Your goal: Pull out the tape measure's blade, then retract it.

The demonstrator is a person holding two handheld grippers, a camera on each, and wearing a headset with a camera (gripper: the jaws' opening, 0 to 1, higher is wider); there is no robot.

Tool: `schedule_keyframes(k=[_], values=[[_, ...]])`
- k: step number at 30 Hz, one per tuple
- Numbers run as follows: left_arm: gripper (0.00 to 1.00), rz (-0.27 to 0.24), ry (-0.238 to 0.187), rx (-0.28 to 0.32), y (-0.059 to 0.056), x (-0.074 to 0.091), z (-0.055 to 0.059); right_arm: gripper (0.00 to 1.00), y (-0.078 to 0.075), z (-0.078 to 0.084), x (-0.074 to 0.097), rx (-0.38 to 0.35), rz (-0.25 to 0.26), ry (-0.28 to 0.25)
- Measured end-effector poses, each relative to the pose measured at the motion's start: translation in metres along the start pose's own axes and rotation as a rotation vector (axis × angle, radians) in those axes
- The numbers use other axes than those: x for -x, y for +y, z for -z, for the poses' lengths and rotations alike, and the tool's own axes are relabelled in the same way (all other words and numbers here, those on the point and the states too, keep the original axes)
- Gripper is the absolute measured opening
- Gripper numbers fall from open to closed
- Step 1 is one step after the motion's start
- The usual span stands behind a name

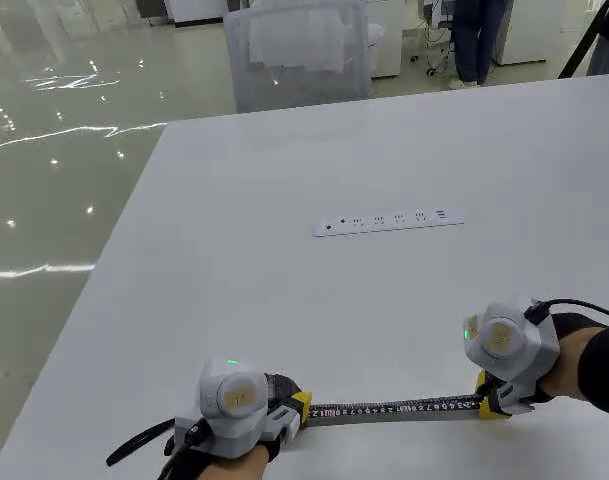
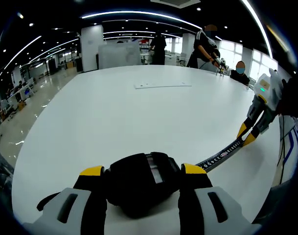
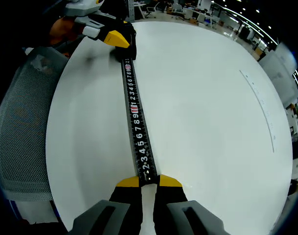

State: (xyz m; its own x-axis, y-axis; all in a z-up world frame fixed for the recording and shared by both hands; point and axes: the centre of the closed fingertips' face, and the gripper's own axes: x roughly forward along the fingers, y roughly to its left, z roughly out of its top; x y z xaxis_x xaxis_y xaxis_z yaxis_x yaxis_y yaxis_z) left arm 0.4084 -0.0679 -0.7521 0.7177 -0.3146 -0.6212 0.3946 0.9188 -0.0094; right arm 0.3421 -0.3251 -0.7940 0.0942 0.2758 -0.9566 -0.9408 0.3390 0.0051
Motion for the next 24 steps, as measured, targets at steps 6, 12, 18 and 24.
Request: schedule_keyframes(k=[6, 12, 18, 24], values=[[0.54, -0.004, -0.002, -0.004, -0.0004, 0.0007, 0.0002, 0.02, 0.0002, -0.0013, -0.0009, -0.023, -0.003, -0.007], [0.53, -0.011, -0.014, -0.012, 0.0003, 0.0009, -0.0008, 0.02, 0.0005, -0.0035, -0.0011, -0.014, -0.004, -0.006], [0.53, -0.016, -0.006, -0.027, -0.0001, 0.0008, 0.0000, 0.03, 0.0002, -0.0051, -0.0017, -0.012, -0.011, -0.003], [0.54, -0.019, -0.005, -0.045, -0.0010, 0.0007, 0.0004, 0.03, -0.0001, -0.0058, -0.0025, -0.023, -0.016, 0.009]])
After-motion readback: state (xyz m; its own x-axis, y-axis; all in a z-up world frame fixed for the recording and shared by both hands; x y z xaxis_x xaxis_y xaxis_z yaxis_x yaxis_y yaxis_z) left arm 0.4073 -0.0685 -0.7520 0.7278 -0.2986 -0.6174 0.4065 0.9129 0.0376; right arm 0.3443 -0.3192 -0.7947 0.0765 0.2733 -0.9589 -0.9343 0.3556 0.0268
